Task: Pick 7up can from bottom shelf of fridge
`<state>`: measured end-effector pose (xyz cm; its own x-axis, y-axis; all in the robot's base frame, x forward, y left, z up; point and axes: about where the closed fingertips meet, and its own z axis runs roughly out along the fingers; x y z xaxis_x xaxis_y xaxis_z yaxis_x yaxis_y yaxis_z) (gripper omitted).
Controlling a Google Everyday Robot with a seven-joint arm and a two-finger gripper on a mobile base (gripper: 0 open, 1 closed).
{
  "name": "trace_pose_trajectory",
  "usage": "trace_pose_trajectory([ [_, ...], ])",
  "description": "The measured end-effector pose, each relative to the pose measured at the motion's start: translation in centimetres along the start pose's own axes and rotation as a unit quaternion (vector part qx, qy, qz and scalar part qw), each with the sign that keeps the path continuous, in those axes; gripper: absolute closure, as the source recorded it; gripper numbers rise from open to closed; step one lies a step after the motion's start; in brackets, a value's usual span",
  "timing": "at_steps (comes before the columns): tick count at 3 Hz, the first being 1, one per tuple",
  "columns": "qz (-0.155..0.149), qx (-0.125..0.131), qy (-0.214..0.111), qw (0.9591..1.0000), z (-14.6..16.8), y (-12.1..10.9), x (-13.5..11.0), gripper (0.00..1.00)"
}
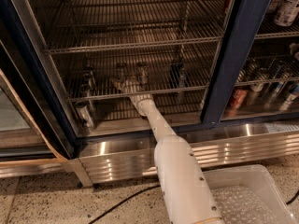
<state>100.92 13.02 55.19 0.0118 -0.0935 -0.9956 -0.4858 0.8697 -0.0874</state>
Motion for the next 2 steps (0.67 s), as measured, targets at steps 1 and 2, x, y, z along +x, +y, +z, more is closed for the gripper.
trace_pose_trajectory([
  [1, 0.0, 0.0, 0.0, 1.0, 0.0, 0.0, 0.0, 0.27],
  [2, -0.005, -0.002, -0.003, 1.0, 0.57, 0.15, -0.41, 0.18],
])
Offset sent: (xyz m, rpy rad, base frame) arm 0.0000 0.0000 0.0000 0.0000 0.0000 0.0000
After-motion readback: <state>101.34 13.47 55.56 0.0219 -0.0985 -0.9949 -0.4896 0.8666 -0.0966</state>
